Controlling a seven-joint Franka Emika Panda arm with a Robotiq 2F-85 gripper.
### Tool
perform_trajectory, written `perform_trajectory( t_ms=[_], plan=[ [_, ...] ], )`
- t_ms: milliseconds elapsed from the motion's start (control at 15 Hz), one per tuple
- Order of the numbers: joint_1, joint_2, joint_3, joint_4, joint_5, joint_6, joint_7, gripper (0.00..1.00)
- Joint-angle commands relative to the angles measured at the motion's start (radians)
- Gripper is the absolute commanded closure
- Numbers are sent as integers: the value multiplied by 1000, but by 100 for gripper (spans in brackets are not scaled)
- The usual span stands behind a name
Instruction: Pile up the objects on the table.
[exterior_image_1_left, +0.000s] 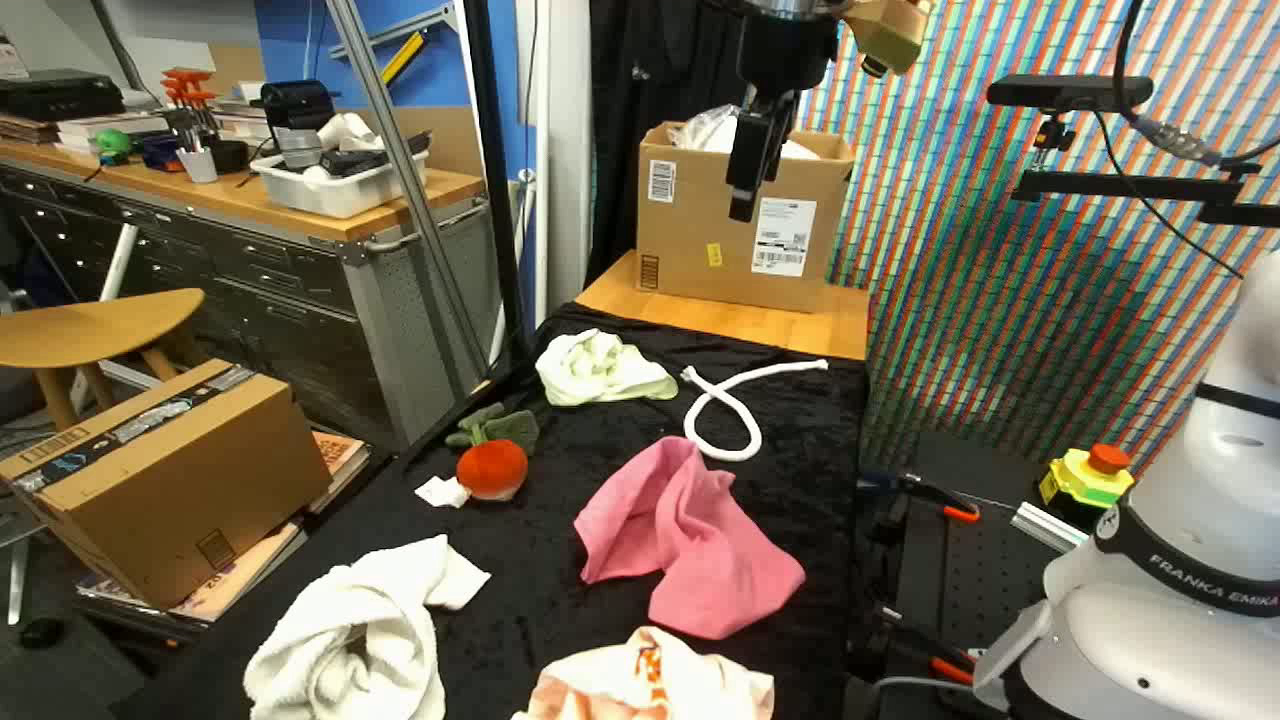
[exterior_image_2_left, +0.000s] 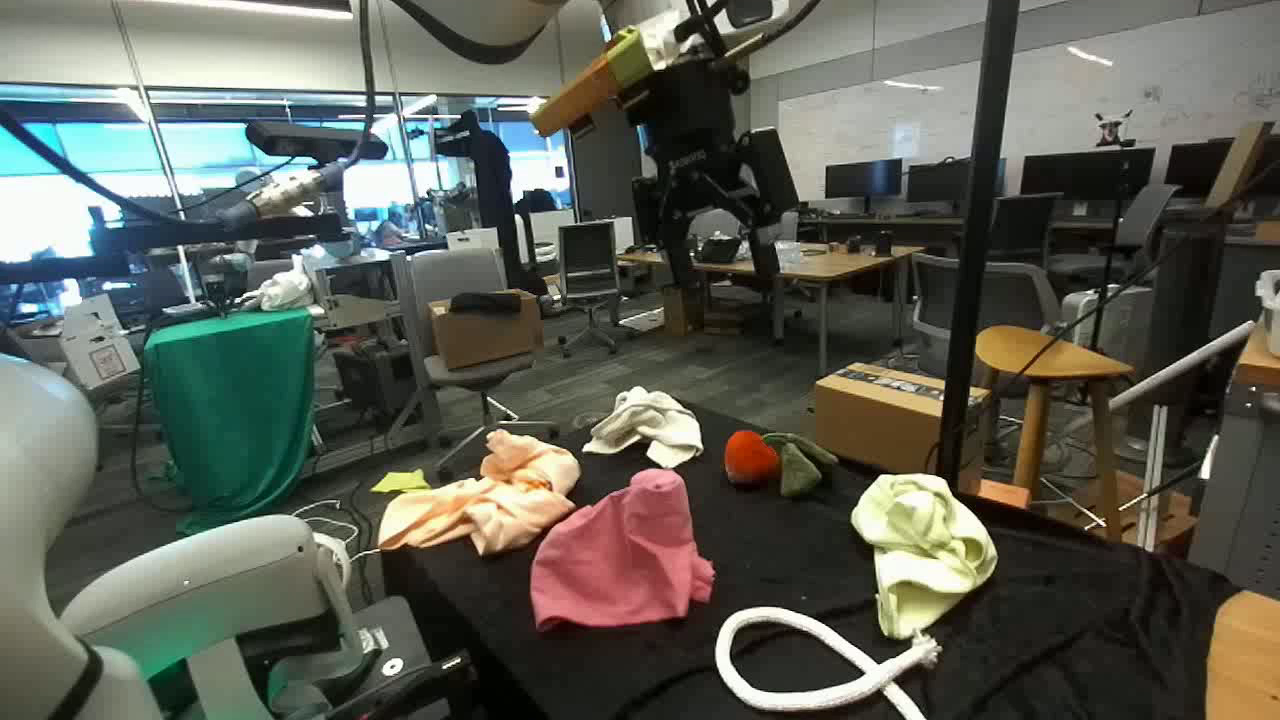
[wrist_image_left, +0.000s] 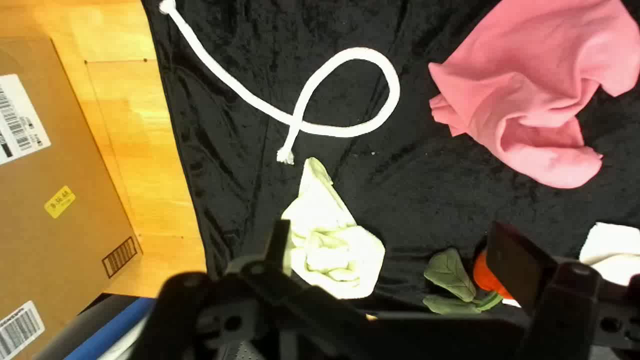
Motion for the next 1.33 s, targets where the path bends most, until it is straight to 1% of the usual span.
perform_trajectory(
  t_ms=[0,267,533,667,800,867,1067,1133,1267],
  plan=[
    [13,0,-11,5,-5,-2,4,0],
    [16,19,-5,30,-11,-13,7,0],
    [45,90,19,88,-32,2,-23,0],
    [67,145,34,126,-37,23,-42,0],
    [90,220,51,179,-45,45,-64,0],
    [101,278,62,215,-56,58,-63,0],
    [126,402,69,316,-58,78,-98,0],
    [132,460,71,351,-74,106,-85,0],
    [145,559,66,424,-67,128,-100,0]
  ],
)
